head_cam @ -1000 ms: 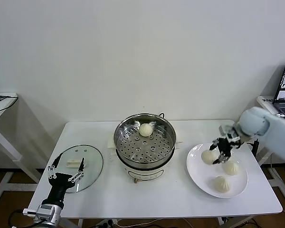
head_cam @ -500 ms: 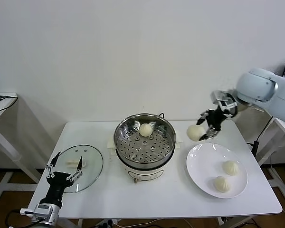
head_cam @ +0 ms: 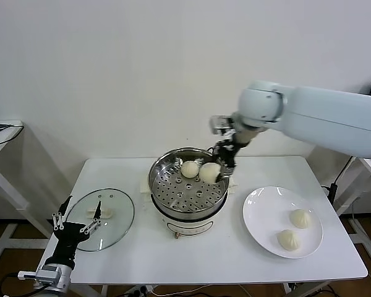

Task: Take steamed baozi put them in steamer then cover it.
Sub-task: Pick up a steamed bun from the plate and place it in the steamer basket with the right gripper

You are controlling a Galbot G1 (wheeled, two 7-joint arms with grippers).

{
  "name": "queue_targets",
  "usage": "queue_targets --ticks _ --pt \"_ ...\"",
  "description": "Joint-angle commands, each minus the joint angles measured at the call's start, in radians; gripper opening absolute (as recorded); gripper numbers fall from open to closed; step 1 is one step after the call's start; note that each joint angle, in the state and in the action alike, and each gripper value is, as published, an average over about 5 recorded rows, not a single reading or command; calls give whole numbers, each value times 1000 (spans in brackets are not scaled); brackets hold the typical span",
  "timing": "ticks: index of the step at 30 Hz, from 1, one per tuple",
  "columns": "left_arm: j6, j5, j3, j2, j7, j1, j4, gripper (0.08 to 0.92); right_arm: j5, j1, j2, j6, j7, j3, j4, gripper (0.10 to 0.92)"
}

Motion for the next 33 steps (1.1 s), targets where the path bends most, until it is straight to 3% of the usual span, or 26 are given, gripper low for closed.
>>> queue_targets --ticks 1,11,18,21,26,33 --pt "5 -12 -21 2 2 -2 -1 823 -43 -160 248 -29 20 50 -216 662" --pt "4 -14 -33 2 8 -6 19 823 -120 -259 360 0 8 98 -402 662" --pt "3 -14 -31 2 9 -7 25 823 -143 -285 389 7 1 112 -447 662" --pt "3 -14 -30 2 9 -7 25 823 -143 -286 385 7 -1 110 -439 668" --pt "6 -13 -29 1 8 -4 23 823 -132 -266 344 5 -2 115 -392 773" --pt "9 -9 -17 -1 5 2 12 823 -57 -84 104 5 -47 96 -189 822"
